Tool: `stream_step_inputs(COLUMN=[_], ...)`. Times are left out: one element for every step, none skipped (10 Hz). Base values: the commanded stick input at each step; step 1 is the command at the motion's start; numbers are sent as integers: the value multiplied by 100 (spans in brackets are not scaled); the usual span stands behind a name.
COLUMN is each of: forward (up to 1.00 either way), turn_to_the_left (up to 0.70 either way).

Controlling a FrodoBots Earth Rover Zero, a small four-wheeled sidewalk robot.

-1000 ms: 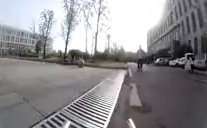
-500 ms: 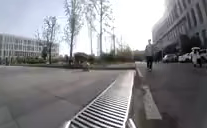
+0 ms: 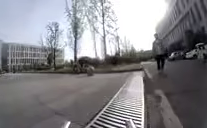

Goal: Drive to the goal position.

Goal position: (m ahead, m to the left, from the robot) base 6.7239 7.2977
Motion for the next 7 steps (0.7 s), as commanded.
stream_step_inputs(forward=[70,70,70,70,70,70,70], turn_to_the_left=[14,14,14,14,14,14,14])
